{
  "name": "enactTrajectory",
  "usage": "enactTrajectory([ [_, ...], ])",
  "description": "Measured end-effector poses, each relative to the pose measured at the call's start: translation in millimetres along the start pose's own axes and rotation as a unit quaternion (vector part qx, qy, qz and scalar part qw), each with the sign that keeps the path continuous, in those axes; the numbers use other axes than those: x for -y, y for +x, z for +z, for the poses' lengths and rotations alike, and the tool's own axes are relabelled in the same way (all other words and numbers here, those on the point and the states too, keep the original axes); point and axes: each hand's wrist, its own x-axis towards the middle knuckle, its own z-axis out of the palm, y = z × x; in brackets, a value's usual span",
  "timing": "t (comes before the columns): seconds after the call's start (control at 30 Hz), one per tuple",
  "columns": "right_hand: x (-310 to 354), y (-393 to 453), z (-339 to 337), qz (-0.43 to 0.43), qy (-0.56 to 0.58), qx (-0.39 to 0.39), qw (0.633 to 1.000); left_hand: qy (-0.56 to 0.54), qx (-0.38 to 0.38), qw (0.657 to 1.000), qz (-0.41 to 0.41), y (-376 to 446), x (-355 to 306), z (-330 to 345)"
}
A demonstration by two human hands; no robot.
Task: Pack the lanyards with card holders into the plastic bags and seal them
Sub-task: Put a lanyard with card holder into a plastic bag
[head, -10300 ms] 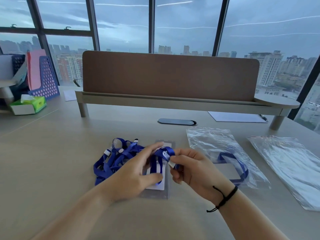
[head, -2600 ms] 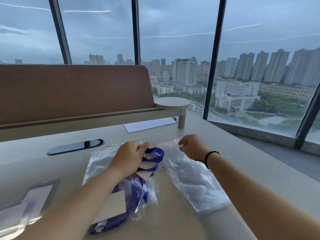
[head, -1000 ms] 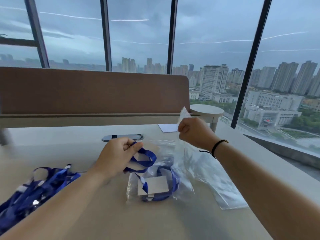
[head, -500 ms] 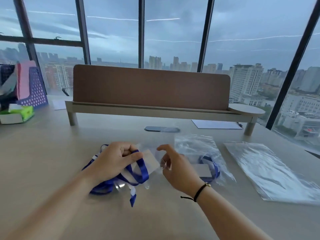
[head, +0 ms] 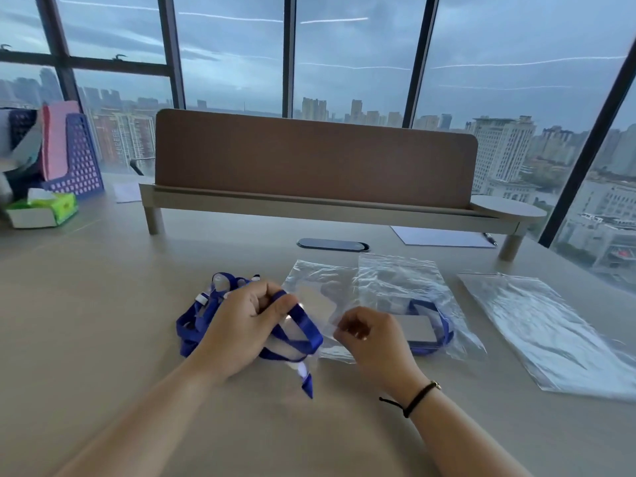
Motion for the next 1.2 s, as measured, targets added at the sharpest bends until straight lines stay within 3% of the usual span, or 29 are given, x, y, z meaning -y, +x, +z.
enactTrajectory([
  [0.13,0.5,0.0,-2.9,0.033,0.046,0.015,0.998,-0.059,-0.020,0.998,-0.032,4.1,-9.6,5.7],
  [0.37,4.6,-0.3,-7.1,0.056,0.110,0.002,0.992,0.108,0.098,0.987,-0.067,0.3,6.1,16.3],
  [0.67,4.8,-0.7,-10.4,0.072,0.174,-0.048,0.981,0.137,0.147,0.971,-0.130,-1.7,5.6,9.3],
  [0.83,10.5,-5.6,-5.7,0.044,0.120,-0.035,0.991,0.114,0.071,0.974,-0.184,2.7,1.1,17.4],
  [1.03,12.7,-9.2,0.4,-0.042,0.041,-0.106,0.993,0.080,0.062,0.981,-0.166,1.1,-9.1,38.3],
  [1.2,10.1,-9.4,3.7,-0.051,0.002,-0.127,0.991,0.074,0.035,0.977,-0.196,1.7,-8.6,48.0],
])
